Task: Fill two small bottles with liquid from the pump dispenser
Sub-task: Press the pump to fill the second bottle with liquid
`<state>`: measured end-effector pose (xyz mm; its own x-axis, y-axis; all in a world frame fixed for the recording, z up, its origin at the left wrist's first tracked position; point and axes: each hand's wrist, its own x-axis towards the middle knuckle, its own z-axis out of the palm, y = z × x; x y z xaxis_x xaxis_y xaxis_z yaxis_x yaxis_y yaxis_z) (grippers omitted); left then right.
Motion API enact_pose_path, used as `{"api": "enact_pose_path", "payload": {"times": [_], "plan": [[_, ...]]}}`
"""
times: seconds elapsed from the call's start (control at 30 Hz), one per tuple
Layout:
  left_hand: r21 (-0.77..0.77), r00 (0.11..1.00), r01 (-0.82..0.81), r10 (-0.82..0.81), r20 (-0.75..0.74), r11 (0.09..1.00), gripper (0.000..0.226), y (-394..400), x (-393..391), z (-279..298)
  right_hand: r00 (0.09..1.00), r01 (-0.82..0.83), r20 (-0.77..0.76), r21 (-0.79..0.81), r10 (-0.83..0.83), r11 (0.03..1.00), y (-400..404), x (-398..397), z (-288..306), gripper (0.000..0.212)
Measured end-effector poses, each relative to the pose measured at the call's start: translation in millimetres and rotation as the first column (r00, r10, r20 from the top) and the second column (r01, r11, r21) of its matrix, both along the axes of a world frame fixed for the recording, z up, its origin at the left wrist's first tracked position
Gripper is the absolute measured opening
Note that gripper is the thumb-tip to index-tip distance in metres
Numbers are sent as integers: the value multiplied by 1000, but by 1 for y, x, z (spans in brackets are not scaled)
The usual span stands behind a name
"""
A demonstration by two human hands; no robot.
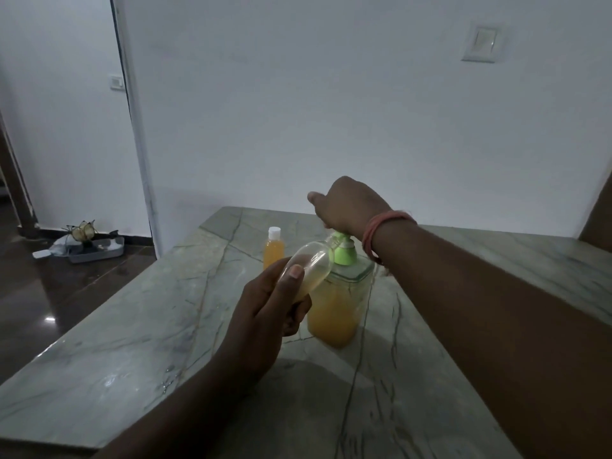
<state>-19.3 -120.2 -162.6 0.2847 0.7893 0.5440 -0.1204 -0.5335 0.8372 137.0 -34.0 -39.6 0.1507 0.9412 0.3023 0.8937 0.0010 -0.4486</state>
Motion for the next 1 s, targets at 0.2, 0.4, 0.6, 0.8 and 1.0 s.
{"api": "enact_pose_path", "payload": {"times": [0.2,0.4,0.6,0.8,1.0], "plan": [[3,1000,6,-6,-15,1000,38,-1,1,-1,1000,7,25,-76,-5,997,-5,0,1,33],[-14,1000,-13,12,-29,1000,44,1,0,-3,999,21,-34,11,-21,1000,-4,-1,-4,32],[-30,999,36,-37,-19,999,44,-4,1,-1,995,33,94,-69,-26,997,-4,-6,3,24],[-18,1000,16,-16,18,1000,44,1,-1,-2,999,32,-22,4,-32,999,-9,-1,-4,30],[-9,999,-20,20,-25,1000,44,-1,-1,-1,998,-2,63,-59,6,998,-8,-5,7,28]]}}
